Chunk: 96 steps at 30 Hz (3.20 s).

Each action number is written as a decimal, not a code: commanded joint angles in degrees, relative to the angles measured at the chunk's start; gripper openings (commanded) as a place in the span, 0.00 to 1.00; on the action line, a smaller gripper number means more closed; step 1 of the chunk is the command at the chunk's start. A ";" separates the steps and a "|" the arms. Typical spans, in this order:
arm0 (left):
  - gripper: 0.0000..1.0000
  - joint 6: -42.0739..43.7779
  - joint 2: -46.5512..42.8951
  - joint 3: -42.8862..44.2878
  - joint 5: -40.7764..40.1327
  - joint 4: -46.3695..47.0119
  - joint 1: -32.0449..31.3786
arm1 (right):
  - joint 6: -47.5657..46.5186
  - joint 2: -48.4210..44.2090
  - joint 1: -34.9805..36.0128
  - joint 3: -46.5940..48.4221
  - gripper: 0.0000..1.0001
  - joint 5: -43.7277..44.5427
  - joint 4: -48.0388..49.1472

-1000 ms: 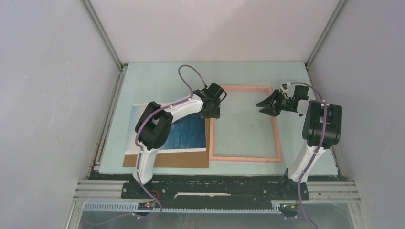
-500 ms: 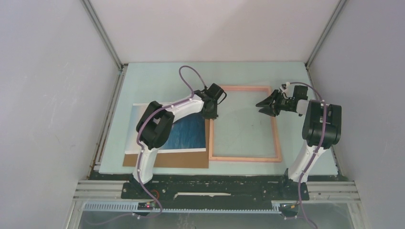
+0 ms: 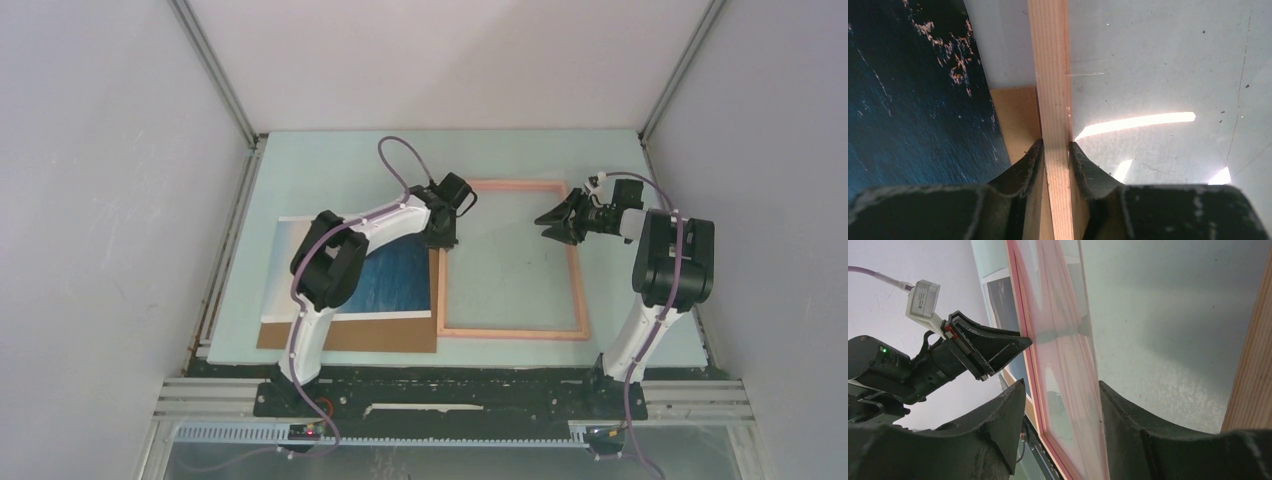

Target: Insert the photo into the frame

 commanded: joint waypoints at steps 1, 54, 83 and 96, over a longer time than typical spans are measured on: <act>0.20 -0.60 5.73 0.90 -1.69 -3.65 -1.10 | -1.32 -3.38 0.96 1.68 0.61 0.15 -1.60; 0.52 -0.15 -9.30 -5.57 6.51 2.43 -1.20 | -10.06 -22.10 1.50 6.57 0.88 29.32 -24.52; 0.86 -4.55 -29.00 -36.14 27.24 31.13 7.20 | 6.83 19.57 2.71 48.24 0.80 22.95 -10.00; 0.77 -9.85 -24.34 -38.91 22.29 34.57 6.44 | 1.85 21.81 5.00 51.20 0.67 30.28 -17.84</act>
